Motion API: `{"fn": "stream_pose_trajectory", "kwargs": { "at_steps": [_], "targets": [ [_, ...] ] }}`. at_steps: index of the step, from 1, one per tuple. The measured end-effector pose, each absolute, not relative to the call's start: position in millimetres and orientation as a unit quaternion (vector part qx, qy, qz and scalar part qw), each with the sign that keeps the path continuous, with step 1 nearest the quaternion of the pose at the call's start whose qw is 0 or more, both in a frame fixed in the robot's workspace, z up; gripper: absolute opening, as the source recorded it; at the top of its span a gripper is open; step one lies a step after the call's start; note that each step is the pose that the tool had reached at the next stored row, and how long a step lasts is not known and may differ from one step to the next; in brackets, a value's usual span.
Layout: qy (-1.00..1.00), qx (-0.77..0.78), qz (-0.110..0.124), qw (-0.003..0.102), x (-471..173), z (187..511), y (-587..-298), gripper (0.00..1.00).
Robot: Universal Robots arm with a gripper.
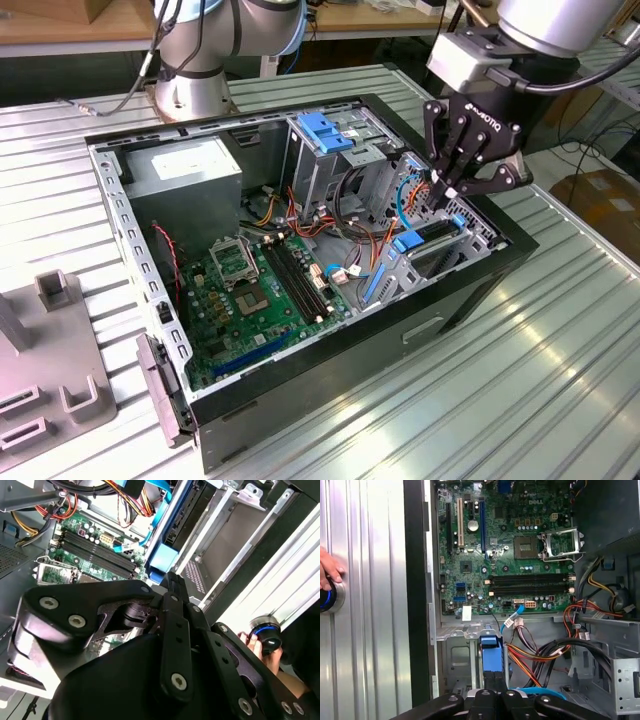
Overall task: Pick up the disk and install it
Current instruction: 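Insert the disk into the insertion slot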
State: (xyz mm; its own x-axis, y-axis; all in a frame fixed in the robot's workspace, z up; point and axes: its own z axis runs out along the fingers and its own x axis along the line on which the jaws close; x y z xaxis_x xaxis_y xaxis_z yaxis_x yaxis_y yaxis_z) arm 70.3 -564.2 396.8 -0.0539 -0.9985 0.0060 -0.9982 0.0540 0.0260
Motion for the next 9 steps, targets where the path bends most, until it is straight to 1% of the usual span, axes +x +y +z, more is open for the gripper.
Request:
{"fn": "stream_pose_trajectory", "kwargs": {
  "at_steps": [9],
  "targets": [
    [-0.726, 0.688, -0.007, 0.011, 70.6, 392.9, -564.3, 0.11]
  ]
}}
